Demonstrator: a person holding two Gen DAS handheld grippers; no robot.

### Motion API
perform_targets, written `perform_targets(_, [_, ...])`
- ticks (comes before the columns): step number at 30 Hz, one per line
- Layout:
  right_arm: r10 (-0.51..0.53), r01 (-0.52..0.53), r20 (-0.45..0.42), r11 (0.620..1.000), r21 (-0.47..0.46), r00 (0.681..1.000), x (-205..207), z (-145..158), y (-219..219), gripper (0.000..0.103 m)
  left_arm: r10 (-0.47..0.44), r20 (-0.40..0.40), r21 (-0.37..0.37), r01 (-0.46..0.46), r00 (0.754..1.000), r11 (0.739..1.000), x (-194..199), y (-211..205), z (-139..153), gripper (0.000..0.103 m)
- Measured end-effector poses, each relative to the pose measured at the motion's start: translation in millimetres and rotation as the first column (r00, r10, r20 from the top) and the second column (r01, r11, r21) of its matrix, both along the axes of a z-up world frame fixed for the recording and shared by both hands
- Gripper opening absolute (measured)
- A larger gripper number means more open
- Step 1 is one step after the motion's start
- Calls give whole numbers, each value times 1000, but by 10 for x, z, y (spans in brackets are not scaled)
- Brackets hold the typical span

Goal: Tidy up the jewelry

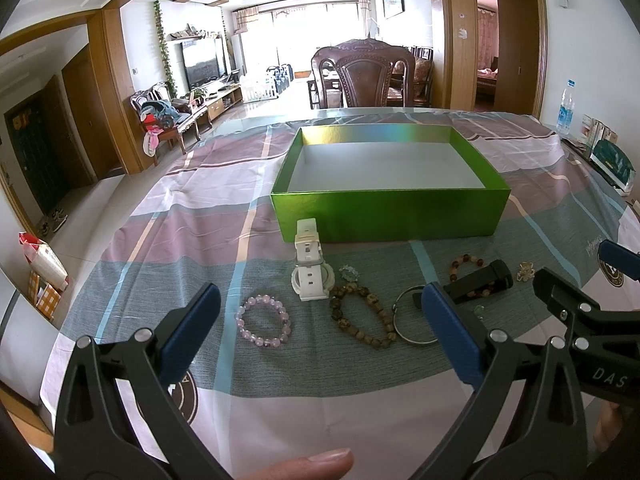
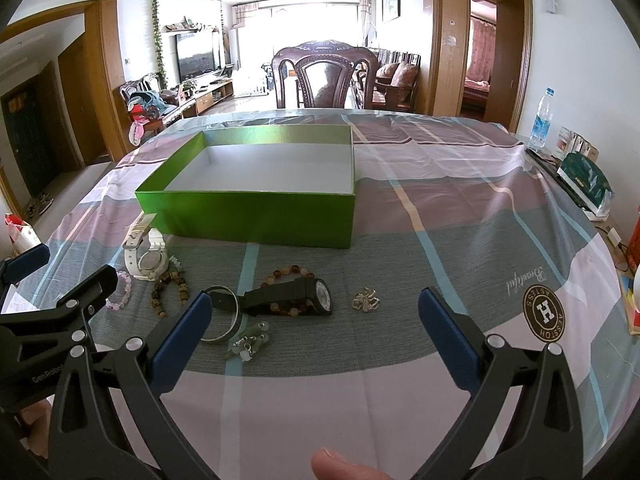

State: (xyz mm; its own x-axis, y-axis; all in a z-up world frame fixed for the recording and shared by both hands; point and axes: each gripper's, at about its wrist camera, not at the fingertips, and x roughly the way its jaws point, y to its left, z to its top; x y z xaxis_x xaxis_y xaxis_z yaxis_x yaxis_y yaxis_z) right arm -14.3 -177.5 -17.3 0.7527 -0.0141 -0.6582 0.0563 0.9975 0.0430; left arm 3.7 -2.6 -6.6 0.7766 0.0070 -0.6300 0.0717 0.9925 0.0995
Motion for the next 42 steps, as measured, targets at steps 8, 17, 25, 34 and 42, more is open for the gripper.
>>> perform_targets(8, [0,0,0,1000,0,1000,1,1,0,101,-1,0,0,1,1000,1000,-4,6,14,99])
perform_targets(17, [-5,4,-8,1000,-18,1000,15,-7,-3,101,0,-4,-3,0,1000,1000,11,-4,-14,99])
perform_targets(25, [34,-46,-219,998,-47,975,242,-325,-283,100,74,-114,-16,-76,991,997,116,326,-253,99])
perform_targets(34, [105,-81,-284,992,97,953,352,-472,-343,49,84,-166,-28,-89,983,996,212,343,-422,73])
perform_targets(42, [165,-161,-289,986,38,943,697,-485,-37,50,114,-135,-12,-116,984,993,512,201,-348,88])
